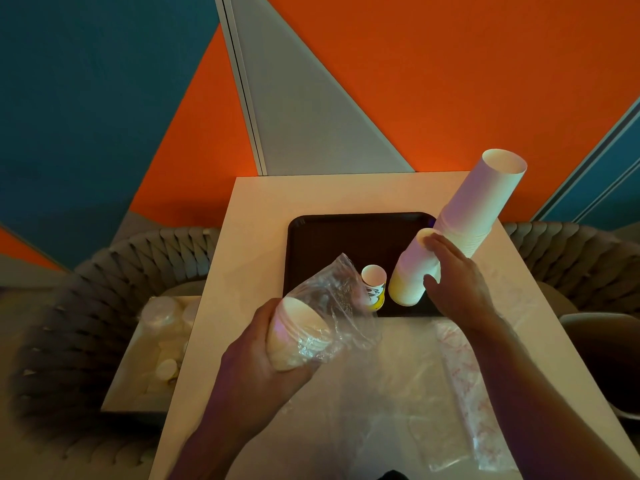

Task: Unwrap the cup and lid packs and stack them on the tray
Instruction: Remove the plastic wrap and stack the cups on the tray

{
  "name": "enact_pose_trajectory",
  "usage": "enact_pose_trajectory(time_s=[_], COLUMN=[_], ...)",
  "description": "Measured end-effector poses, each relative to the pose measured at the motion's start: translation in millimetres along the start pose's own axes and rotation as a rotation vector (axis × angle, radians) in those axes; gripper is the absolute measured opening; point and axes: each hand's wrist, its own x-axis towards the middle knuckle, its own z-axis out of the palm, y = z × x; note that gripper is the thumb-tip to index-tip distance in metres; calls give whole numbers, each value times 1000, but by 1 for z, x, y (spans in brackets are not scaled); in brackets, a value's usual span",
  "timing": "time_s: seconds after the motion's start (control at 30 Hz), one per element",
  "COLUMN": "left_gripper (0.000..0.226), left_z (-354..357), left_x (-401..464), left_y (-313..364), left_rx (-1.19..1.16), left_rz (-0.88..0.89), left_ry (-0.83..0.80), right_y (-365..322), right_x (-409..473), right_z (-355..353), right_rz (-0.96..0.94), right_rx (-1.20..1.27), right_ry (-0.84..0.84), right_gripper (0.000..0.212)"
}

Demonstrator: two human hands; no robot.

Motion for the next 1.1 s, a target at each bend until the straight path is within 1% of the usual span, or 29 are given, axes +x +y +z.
enact_pose_trajectory(time_s=[0.07,0.1,0.17,0.2,0.23,0.3,0.37,0.43,0.63,0.77,0.87,0.9,0.97,1.1], left_gripper=[86,87,90,90,91,89,84,81,80,81,82,81,78,81], left_z=[0,0,1,1,1,2,2,2,1,0,0,0,0,1], left_x=[0,0,0,0,1,1,2,3,4,4,5,5,6,7], left_y=[1,2,2,2,2,3,5,6,3,2,2,3,5,7], left_rx=[-30,-41,-47,-48,-50,-59,-74,-77,-67,-50,-41,-45,-54,-53], left_rz=[6,14,24,26,26,24,25,25,36,56,58,62,72,91], left_ry=[3,4,8,10,11,5,5,-1,-20,-18,-21,-24,-31,-62], right_y=[-7,-13,-30,-40,-49,-66,-80,-88,-97,-103,-108,-109,-112,-117], right_x=[-2,-5,-12,-17,-22,-31,-39,-42,-45,-44,-44,-44,-44,-46], right_z=[-4,-7,-15,-21,-25,-32,-34,-29,-18,-14,-13,-12,-13,-14], right_rz=[-18,-37,-45,-37,-41,-92,-171,-230,-298,-376,-461,-461,-417,-310], right_rx=[-29,-3,148,247,340,463,508,557,749,810,855,866,811,710], right_ry=[27,67,120,100,53,-103,-277,-378,-519,-549,-639,-684,-744,-809], right_gripper=[65,59,40,32,30,32,33,28,14,13,13,11,8,12])
